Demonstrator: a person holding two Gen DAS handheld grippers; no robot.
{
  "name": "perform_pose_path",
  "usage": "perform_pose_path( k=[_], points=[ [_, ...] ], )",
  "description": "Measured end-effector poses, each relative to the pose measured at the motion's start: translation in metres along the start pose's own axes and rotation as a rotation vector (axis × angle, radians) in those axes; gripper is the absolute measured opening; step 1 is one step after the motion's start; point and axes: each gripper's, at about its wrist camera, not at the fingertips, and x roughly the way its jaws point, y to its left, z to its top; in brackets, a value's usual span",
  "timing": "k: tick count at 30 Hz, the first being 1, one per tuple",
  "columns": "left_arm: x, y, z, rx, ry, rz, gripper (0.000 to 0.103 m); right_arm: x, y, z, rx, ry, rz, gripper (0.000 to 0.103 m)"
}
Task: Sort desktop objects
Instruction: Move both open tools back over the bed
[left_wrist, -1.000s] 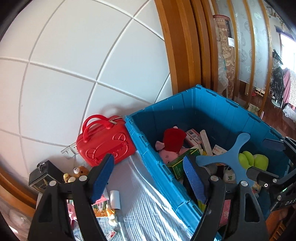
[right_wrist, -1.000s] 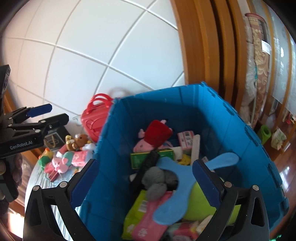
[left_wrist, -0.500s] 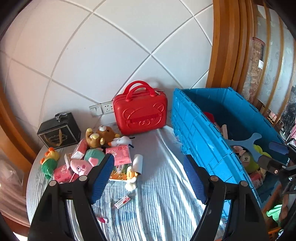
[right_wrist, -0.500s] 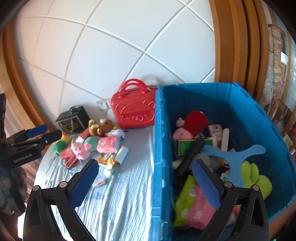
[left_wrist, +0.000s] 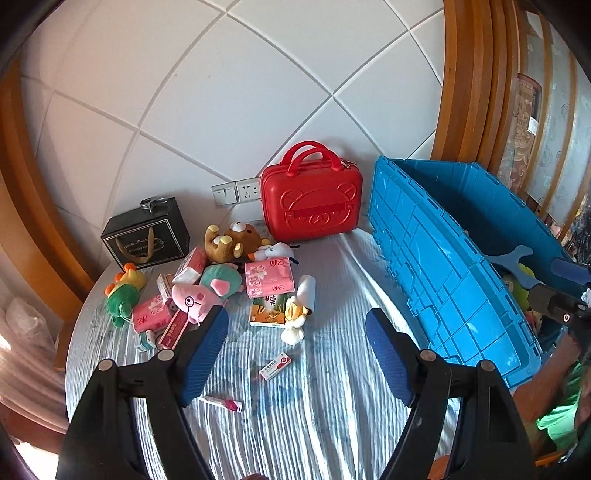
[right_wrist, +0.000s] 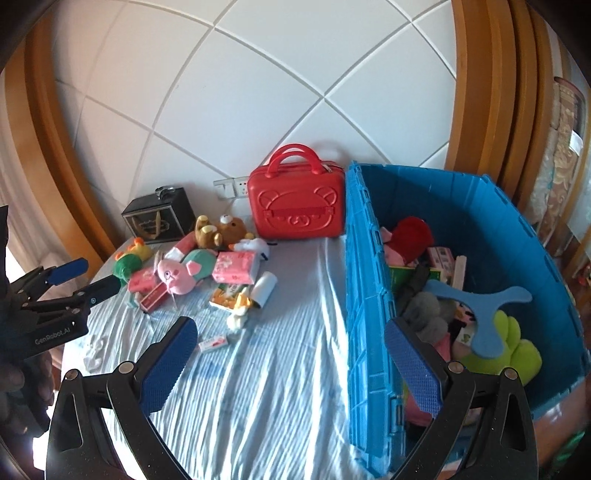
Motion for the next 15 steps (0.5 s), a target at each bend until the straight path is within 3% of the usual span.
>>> perform_pose_path(
  k=[9, 15],
  points=[
    [-0.006, 0.003, -0.005, -0.047, 0.002, 0.067, 0.076, -0.004, 0.004, -0.004, -0.005, 0.001, 0.001, 0.103],
    [-0.015, -0.005, -0.007, -0.011, -0.033, 0.05, 0.08, -0.004, 0.004, -0.004, -0.009, 0.01, 0.004, 0.103]
  ],
)
